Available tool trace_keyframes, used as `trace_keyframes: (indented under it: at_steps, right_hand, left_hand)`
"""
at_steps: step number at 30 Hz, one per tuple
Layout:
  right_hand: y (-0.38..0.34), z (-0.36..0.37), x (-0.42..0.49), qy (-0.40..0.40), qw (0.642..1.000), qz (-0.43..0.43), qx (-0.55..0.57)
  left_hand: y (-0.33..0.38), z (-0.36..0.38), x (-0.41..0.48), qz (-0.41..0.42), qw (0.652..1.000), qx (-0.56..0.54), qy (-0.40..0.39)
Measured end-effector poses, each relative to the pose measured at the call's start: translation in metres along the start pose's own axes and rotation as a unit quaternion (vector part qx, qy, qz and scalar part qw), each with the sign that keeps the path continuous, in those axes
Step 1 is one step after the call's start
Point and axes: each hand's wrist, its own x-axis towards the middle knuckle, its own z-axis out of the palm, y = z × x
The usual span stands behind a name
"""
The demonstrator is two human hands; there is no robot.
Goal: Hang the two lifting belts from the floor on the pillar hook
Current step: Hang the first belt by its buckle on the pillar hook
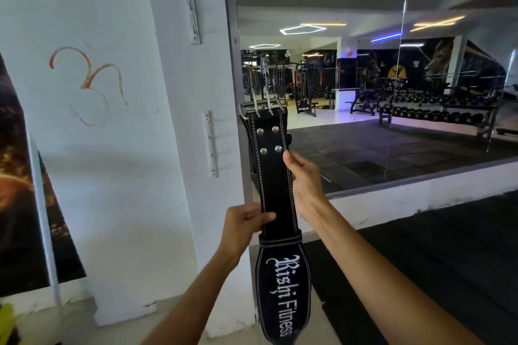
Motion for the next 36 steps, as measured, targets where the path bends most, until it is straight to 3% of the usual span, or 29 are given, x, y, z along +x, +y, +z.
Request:
trace_keyframes:
  at_steps: [6,10,14,17,25,28,31,36]
  right_hand:
    - [-0.004,-0.006,-0.007,-0.053,0.987,-0.081,-0.127]
    - [0.036,-0.041,-0.04,-0.044,0.968,-0.051,-0.242]
    - [0.018,-0.034,-0.029,-0.016,0.98,-0.059,-0.191]
    - [-0.007,-0.02,-0.016,-0.039,0.986,-0.08,-0.143]
    - [0.048,-0.045,-0.065,-0.093,0.985,0.045,-0.14]
    - [0.043,-0.033,-0.059,-0.052,0.993,0.042,-0.098]
    - [0.041,-0.027,-0.053,-0.007,0.998,0.044,-0.053]
    - [0.033,-0.025,-0.047,0.004,0.997,0.062,-0.044]
  left_hand:
    - [0.06,0.001,0.037,0.092,0.988,-0.093,0.082]
    - [0.065,-0.003,0.042,0.118,0.984,-0.107,0.086]
    - [0.061,0.002,0.036,0.121,0.986,-0.095,0.059]
    - [0.069,0.001,0.039,0.131,0.983,-0.11,0.069]
    - [0.09,-0.007,0.046,0.127,0.979,-0.141,0.08]
    - [0.089,-0.009,0.048,0.124,0.98,-0.138,0.067]
    - [0.059,0.0,0.034,0.115,0.989,-0.087,0.031]
    - [-0.011,0.003,-0.006,0.017,0.998,-0.043,0.038]
